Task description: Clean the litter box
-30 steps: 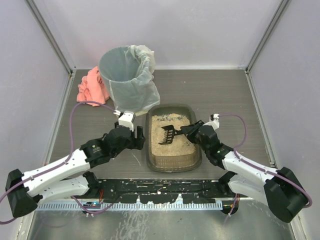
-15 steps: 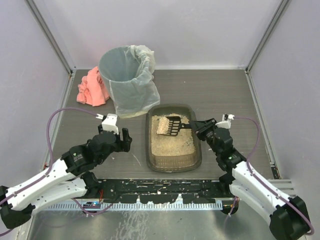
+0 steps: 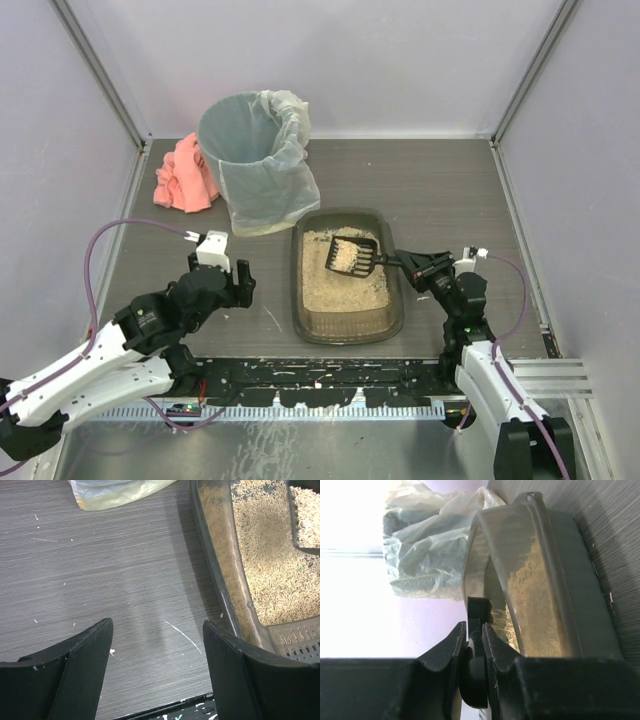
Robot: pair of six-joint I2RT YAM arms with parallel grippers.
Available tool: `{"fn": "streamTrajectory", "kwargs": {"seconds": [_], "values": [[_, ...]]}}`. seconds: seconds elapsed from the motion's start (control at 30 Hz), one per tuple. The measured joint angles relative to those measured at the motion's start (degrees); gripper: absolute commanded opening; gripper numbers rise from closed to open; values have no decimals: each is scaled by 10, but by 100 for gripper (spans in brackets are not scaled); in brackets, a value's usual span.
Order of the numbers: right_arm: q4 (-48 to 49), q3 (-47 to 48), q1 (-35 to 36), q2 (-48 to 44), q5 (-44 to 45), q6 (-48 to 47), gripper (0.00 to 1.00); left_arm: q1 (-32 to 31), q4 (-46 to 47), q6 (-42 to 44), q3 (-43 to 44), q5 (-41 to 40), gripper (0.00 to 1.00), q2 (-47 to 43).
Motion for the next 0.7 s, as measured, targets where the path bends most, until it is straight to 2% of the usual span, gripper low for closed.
{"fn": "streamTrajectory", "kwargs": {"seconds": [0.2, 0.33, 0.7], "values": [[39, -6, -16, -6, -41, 21, 1, 0, -8, 0, 6, 0, 74, -3], [30, -6, -39, -28, -55, 26, 1, 0, -9, 0, 9, 0, 74, -3], [39, 14, -34, -5, -84, 14, 1, 0, -7, -2, 10, 1, 74, 0]]}}
